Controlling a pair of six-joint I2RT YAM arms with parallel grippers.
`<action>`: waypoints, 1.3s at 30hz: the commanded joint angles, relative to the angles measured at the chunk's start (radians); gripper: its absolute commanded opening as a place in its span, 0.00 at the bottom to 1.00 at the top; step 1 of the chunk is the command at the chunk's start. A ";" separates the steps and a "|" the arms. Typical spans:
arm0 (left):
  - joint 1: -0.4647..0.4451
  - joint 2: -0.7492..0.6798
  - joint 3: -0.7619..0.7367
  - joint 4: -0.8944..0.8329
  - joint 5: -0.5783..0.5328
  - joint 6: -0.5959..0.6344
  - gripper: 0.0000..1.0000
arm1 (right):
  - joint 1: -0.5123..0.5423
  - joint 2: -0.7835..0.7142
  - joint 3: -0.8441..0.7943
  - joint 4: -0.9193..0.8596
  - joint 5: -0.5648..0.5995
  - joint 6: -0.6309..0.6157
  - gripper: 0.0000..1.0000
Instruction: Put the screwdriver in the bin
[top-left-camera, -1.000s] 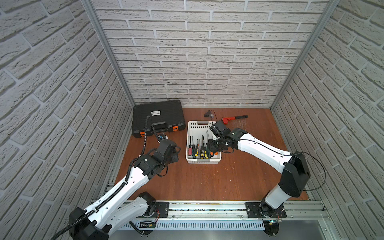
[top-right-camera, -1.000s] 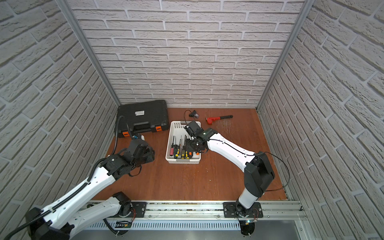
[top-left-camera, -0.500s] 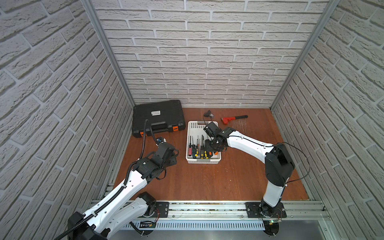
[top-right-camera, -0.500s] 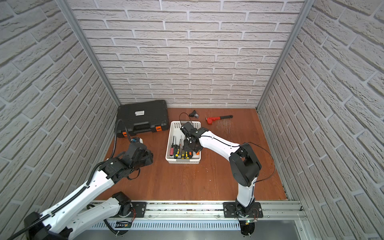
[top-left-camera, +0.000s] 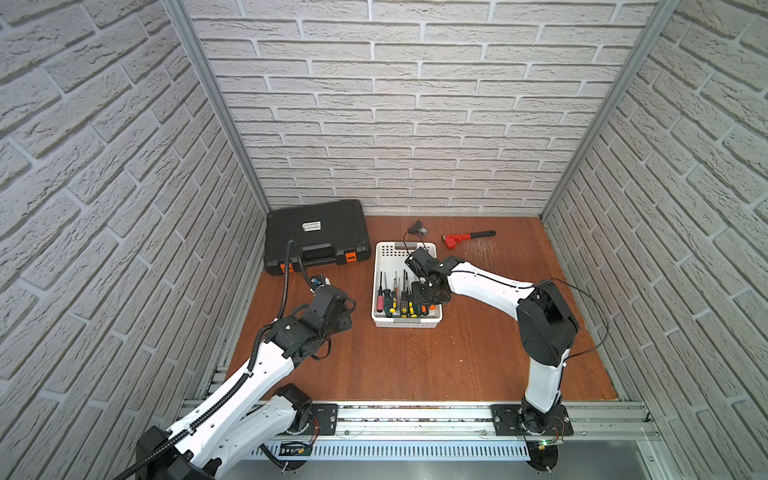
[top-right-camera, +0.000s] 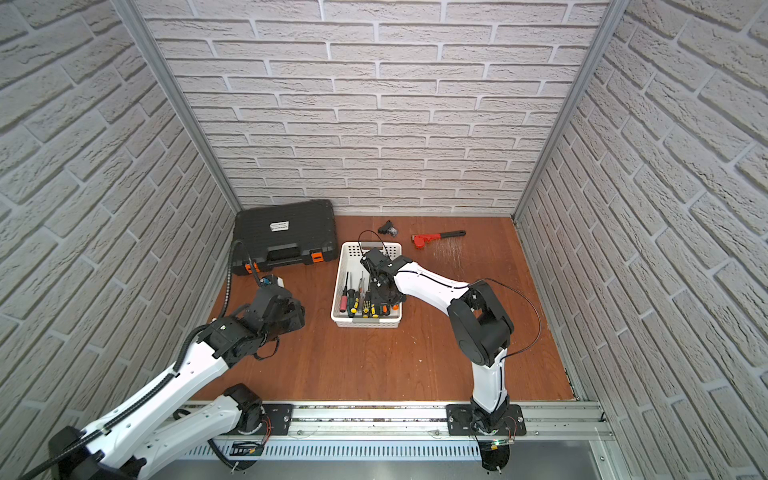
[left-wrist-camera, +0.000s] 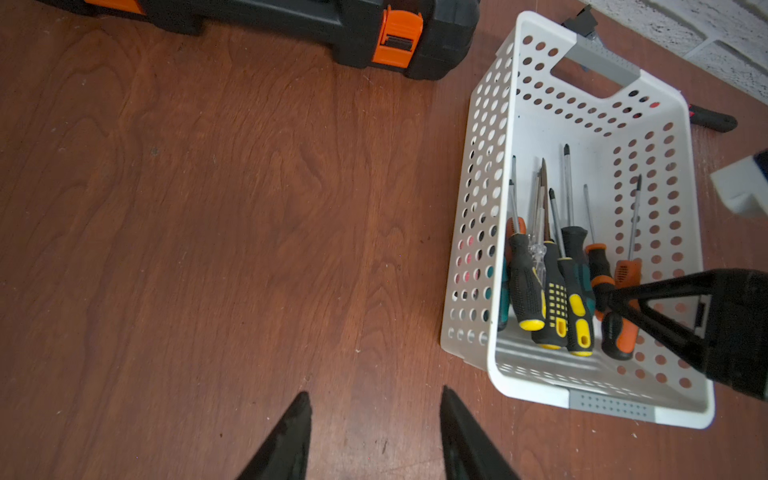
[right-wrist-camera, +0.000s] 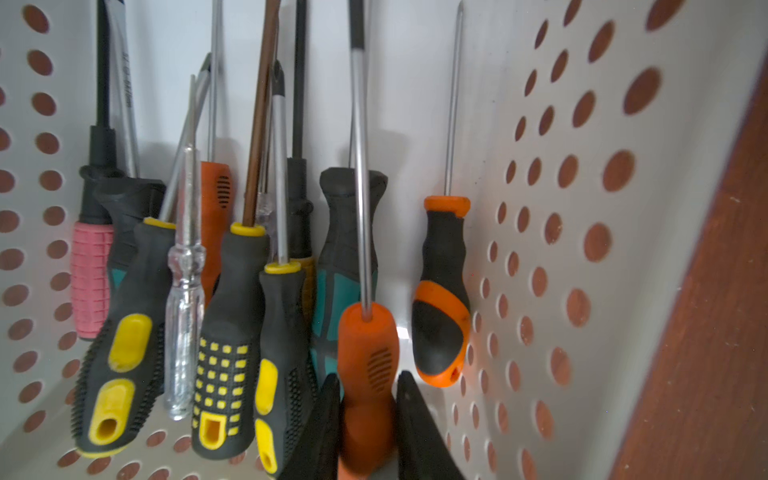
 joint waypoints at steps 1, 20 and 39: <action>0.011 -0.013 -0.009 0.041 -0.009 0.014 0.51 | -0.009 0.000 0.014 -0.020 0.024 0.011 0.11; 0.036 -0.021 0.016 0.034 -0.008 0.036 0.53 | -0.023 0.032 -0.020 0.022 -0.046 0.018 0.29; 0.057 0.152 0.167 0.037 0.065 0.136 0.98 | -0.020 -0.210 0.049 -0.013 -0.047 -0.098 0.33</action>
